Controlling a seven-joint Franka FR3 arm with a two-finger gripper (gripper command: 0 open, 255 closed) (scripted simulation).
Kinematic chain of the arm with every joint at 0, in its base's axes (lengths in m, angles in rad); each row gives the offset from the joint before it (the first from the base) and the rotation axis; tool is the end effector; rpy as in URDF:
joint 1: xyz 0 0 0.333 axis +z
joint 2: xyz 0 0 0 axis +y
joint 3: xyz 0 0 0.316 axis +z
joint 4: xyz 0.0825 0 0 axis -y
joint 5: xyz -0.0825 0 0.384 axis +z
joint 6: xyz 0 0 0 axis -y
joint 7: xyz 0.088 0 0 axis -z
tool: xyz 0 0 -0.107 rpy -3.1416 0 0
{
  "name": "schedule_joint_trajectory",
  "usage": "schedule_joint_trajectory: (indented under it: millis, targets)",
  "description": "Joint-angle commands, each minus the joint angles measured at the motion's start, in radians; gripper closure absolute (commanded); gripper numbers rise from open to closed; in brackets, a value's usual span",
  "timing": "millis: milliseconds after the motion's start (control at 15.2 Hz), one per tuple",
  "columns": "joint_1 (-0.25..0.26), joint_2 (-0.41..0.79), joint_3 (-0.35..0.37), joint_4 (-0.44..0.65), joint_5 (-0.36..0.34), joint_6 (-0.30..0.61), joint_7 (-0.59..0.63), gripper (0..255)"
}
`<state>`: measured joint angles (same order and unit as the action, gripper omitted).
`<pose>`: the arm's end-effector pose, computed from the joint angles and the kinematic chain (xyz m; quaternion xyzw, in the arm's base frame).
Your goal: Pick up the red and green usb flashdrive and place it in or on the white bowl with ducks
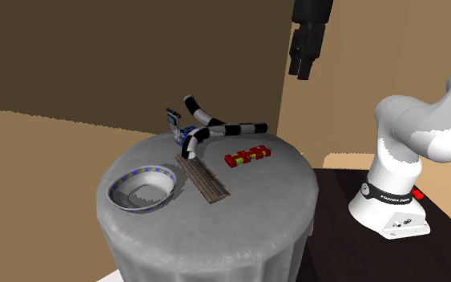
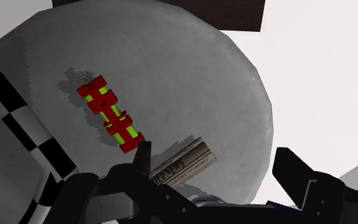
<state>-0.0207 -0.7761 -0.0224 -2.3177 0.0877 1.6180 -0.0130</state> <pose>0.3148 -0.0069 0.6105 -0.9979 0.0125 -0.0394 0.0507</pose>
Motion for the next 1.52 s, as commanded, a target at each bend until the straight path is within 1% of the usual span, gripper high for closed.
schedule_joint_trajectory:
  millis: [0,396,726,1122,1452]
  targets:
    - [0.000,0.000,0.000,0.000,0.000,0.000,0.000,0]
    - [0.015,0.049,-0.069,-0.139,-0.071,0.164,-0.189,0]
    - [0.024,0.137,-0.131,-0.218,-0.129,0.318,-0.342,0]
    - [0.035,0.301,-0.207,-0.264,-0.187,0.518,-0.522,0]
    - [0.049,0.482,-0.267,-0.259,-0.212,0.689,-0.673,0]
